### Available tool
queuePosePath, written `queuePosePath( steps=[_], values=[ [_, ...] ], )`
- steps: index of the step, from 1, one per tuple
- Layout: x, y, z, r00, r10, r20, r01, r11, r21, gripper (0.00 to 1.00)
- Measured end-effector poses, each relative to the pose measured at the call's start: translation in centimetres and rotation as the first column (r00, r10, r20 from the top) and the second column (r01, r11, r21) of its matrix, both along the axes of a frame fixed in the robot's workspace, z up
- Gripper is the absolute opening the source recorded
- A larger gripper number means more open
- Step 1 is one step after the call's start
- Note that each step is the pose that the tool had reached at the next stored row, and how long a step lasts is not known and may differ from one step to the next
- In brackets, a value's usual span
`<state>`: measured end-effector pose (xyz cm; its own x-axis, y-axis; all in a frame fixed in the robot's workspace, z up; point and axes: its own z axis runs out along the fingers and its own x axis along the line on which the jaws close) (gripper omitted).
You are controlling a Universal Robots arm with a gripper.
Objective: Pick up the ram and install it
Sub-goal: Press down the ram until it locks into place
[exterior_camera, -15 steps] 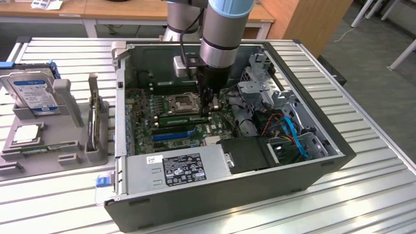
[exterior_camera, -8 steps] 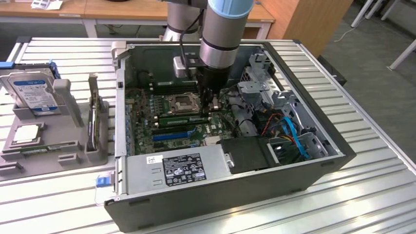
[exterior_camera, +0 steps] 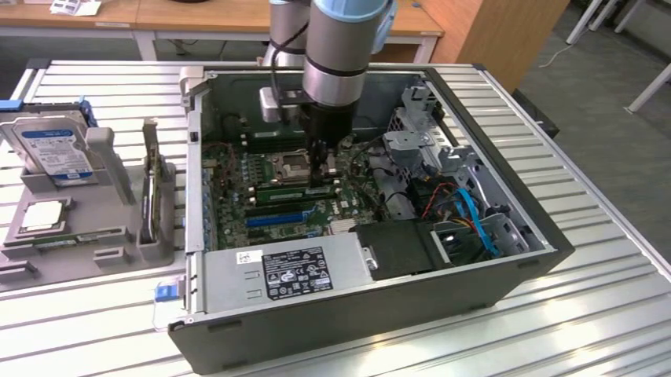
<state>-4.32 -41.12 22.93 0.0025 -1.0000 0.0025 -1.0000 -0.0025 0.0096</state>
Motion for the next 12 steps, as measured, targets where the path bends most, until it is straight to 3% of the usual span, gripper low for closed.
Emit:
queuePosePath(
  steps=[12],
  values=[
    [-5.5,0.0,0.01,1.0,0.0,0.0045,0.0,1.0,-0.0055,0.11]
  ],
)
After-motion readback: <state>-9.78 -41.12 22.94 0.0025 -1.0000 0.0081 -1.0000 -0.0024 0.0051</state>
